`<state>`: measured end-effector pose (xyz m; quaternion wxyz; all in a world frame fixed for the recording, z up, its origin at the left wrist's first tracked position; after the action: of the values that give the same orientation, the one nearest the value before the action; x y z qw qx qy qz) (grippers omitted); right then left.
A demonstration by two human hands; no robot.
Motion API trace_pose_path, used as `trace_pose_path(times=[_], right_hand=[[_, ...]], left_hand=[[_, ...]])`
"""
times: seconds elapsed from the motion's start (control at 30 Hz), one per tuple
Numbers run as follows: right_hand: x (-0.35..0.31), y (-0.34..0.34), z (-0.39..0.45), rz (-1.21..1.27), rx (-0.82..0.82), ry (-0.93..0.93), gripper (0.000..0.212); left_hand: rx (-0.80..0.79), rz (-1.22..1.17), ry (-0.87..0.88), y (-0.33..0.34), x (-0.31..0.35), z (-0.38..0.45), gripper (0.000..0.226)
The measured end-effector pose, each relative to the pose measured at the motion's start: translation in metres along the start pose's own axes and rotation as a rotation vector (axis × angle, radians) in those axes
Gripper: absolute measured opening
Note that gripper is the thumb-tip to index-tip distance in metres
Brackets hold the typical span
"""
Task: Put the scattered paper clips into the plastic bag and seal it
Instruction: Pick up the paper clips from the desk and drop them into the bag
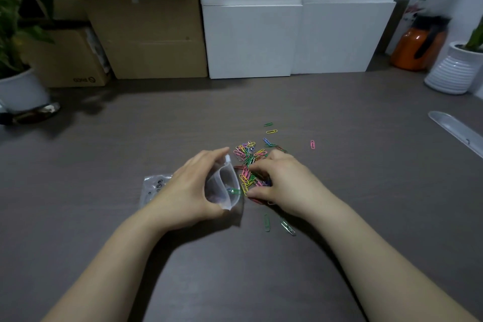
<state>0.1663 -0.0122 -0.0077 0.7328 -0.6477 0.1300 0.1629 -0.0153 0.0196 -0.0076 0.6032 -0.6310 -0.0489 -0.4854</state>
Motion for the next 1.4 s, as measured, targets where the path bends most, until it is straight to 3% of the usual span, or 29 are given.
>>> trace_pose_path(times=[0.17, 0.37, 0.6, 0.7, 0.87, 1.03, 1.1, 1.23, 1.3, 1.4], right_hand=[[-0.012, 0.004, 0.002, -0.022, 0.075, -0.018, 0.030], [-0.011, -0.001, 0.001, -0.091, 0.042, -0.004, 0.013], [-0.003, -0.010, -0.002, 0.032, 0.058, 0.092, 0.017], [0.009, -0.018, -0.001, 0.292, 0.076, 0.182, 0.016], [0.012, -0.021, -0.002, 1.025, 0.064, 0.303, 0.014], [-0.014, -0.007, -0.003, 1.316, -0.037, 0.268, 0.016], [-0.027, 0.002, -0.005, 1.284, -0.039, 0.249, 0.015], [-0.049, 0.010, -0.006, 0.849, -0.005, 0.068, 0.019], [-0.056, 0.009, -0.008, 0.766, -0.013, -0.013, 0.021], [-0.037, -0.004, -0.004, 0.681, 0.129, 0.069, 0.020]], left_hand=[[-0.003, 0.028, -0.006, -0.002, -0.001, 0.000, 0.097], [-0.004, 0.067, -0.013, -0.002, 0.000, 0.001, 0.097], [-0.017, 0.098, -0.007, -0.001, -0.001, 0.001, 0.096], [-0.019, 0.105, -0.006, 0.000, -0.002, 0.001, 0.096], [-0.018, 0.122, -0.010, 0.000, -0.005, 0.001, 0.097], [-0.014, 0.085, -0.017, 0.001, -0.004, 0.002, 0.097], [-0.014, 0.040, -0.029, 0.001, -0.004, 0.003, 0.097], [-0.019, -0.005, -0.022, 0.001, -0.002, 0.002, 0.096], [-0.026, 0.007, -0.012, 0.001, 0.000, 0.002, 0.097], [-0.015, 0.008, -0.020, -0.001, 0.001, 0.002, 0.096]])
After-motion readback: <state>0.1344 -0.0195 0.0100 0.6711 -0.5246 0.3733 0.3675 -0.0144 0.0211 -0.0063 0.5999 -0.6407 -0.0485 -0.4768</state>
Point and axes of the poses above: each hand's wrist, its own z-axis towards the middle knuckle, its own y-axis out of the palm, x = y × z, the point moved 5 cm from there along z, towards the middle knuckle, and after that the axes turned 4 degrees about x, right-handed, at the moved point
